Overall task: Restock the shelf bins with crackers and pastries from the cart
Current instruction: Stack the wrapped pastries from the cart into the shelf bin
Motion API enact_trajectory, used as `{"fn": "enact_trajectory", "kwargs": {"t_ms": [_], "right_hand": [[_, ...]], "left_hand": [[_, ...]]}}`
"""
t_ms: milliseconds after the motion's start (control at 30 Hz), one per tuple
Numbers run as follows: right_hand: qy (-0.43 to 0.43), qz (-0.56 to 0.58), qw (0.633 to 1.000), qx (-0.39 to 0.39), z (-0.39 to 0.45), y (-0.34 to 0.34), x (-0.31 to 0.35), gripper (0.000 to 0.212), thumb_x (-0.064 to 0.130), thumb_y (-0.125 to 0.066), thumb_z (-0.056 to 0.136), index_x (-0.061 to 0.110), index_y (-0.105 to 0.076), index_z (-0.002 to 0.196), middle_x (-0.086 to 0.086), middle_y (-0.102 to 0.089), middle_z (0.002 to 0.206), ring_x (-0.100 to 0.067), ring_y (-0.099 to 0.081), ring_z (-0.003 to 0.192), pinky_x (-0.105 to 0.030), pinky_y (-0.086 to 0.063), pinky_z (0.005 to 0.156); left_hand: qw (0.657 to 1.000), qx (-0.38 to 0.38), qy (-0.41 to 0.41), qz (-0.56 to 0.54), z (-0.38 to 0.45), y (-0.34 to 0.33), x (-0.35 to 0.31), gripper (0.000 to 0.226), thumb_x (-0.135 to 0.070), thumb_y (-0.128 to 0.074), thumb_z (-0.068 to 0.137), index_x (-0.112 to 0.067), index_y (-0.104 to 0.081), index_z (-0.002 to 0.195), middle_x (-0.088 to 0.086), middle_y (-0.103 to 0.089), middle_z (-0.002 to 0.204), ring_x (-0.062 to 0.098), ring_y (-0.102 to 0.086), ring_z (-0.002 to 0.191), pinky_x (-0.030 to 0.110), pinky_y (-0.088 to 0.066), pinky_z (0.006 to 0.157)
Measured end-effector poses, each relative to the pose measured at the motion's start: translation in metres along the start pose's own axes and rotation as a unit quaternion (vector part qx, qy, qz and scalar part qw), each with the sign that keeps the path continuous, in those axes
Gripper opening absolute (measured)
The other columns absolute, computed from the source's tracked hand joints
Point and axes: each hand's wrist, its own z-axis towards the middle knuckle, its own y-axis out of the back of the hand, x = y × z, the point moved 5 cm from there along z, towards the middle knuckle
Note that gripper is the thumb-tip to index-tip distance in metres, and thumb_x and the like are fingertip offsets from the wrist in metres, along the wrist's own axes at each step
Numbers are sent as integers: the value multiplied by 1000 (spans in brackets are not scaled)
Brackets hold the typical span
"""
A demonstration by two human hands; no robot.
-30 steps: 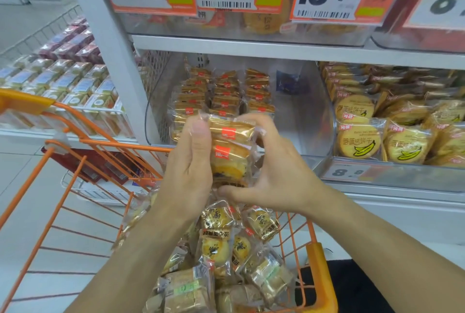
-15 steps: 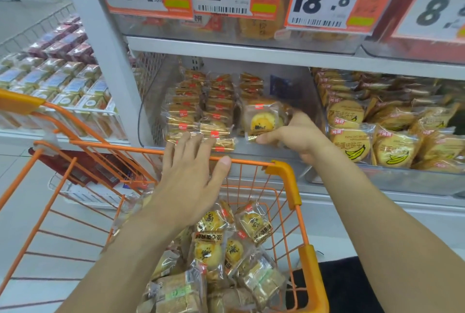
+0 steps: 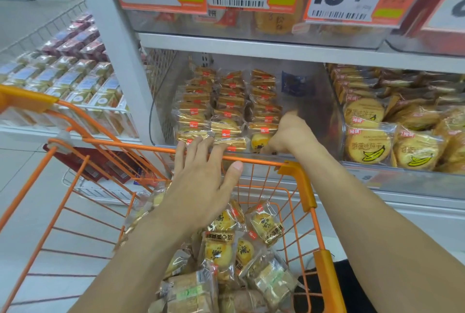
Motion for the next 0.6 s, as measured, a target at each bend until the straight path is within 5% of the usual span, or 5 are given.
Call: {"fn": "enact_trajectory", "kwargs": {"t_ms": [133,267,500,600], "right_hand": [[29,21,999,-12,0,-1,5,115,16,-93,67,10,-17,153,-12,-57,132,-33,-60,119,-38,-53,92],[142,-10,990,-17,1,-9,12,117,15,-93,64,35,-22,155,-7,-55,139,-32,-59,122,-38,-52,98],[169,119,976,63,-6,5,9,100,29,-94,65,30,-37,148,4,-60,134,-19,-60,121,-42,-46,109],[167,70,984,-6,-23,20,11,85,36,-86,76,26,-40,146,-2,-53,143,-23,-54,129,-39,-42,110]], "left_hand": [[1000,-1,-1,-2,-1,1,0,80,-66,4,90,-26,-32,149,-1,-28,155,18,-9,149,46,7,122],[1000,4,2,11,1,0,0,79,-66,2,89,-26,-32,148,-2,-29,154,18,-10,148,46,5,122],[1000,13,-1,12,1,1,0,78,-67,-4,88,-26,-31,149,-2,-28,153,18,-11,147,46,6,122],[1000,19,-3,-16,0,7,-3,71,-61,-19,89,-25,-32,149,-1,-26,153,18,-10,146,47,1,123]]}}
